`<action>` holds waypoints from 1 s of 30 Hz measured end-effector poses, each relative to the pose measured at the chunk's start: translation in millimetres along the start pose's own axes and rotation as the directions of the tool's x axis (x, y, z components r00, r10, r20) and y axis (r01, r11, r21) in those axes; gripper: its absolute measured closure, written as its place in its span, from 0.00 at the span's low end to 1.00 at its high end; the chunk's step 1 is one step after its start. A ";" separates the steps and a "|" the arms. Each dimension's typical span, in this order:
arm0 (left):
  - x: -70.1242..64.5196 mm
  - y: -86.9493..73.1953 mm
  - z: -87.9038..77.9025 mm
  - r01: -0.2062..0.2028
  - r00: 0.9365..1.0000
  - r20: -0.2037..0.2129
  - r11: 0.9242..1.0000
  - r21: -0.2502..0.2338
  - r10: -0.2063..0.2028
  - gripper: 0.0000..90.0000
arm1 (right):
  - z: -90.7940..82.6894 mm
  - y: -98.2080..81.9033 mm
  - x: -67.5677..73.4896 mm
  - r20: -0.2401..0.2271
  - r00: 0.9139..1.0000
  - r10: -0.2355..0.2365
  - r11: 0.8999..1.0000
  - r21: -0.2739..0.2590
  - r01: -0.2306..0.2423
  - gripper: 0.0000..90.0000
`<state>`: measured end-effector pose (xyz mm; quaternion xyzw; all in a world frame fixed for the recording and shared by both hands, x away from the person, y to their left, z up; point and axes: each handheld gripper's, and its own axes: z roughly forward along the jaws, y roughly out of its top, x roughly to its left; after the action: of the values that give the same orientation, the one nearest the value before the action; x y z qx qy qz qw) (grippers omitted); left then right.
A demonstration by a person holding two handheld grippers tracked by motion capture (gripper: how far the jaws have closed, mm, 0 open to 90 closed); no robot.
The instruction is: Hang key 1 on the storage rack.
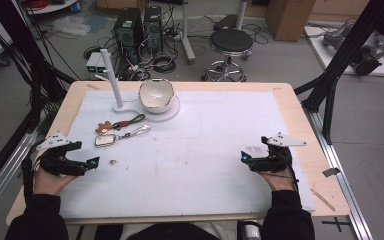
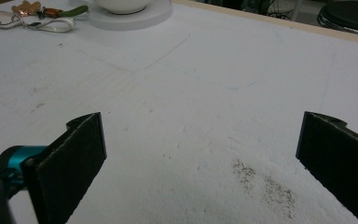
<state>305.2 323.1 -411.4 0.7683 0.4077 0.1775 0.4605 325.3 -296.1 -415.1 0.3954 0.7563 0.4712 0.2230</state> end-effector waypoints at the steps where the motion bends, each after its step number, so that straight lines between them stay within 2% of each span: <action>1: 0.5 0.6 0.3 -0.001 1.000 0.000 1.000 0.000 0.001 0.03 | -0.2 0.0 -0.7 0.003 1.000 -0.003 1.000 -0.002 0.003 0.01; 5: 2.5 2.6 1.2 0.003 1.000 -0.009 1.000 0.002 -0.003 0.03 | -1.3 0.1 -1.2 0.008 1.000 0.003 1.000 -0.010 -0.003 0.01; 12: 6.4 19.4 7.4 -0.017 1.000 0.007 1.000 0.007 0.017 0.07 | 0.3 0.0 -0.3 0.013 1.000 0.000 1.000 0.001 0.000 0.01; 15: 8.7 24.0 10.5 -0.026 1.000 -0.001 1.000 0.018 0.026 0.07 | 0.4 -0.1 0.1 0.015 1.000 0.000 1.000 0.005 0.000 0.01; 20: 17.5 45.8 22.3 -0.060 0.998 -0.006 0.997 0.050 0.060 0.07 | 0.2 -0.2 -0.7 0.015 1.000 0.003 1.000 0.008 -0.003 0.01; 23: 19.1 59.6 30.7 -0.086 0.996 0.009 0.994 0.072 0.086 0.08 | 0.6 -0.4 -0.5 0.017 1.000 -0.001 1.000 0.010 0.001 0.01; 25: 20.6 64.6 35.1 -0.084 0.996 0.022 0.993 0.080 0.083 0.09 | 1.0 -0.5 0.2 0.016 1.000 -0.004 1.000 0.016 0.004 0.01; 28: 23.7 70.7 43.1 -0.110 0.994 0.036 0.987 0.114 0.106 0.12 | 1.4 -0.8 0.8 0.016 1.000 -0.008 1.000 0.024 0.007 0.01; 30: 27.0 73.8 47.2 -0.110 0.994 0.042 0.987 0.117 0.105 0.13 | 2.2 -0.8 0.2 0.017 1.000 -0.016 1.000 0.023 0.015 0.01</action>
<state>386.3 299.9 -375.4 0.8184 0.3672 0.1636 0.4107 326.4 -295.0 -416.8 0.3961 0.7627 0.4573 0.2287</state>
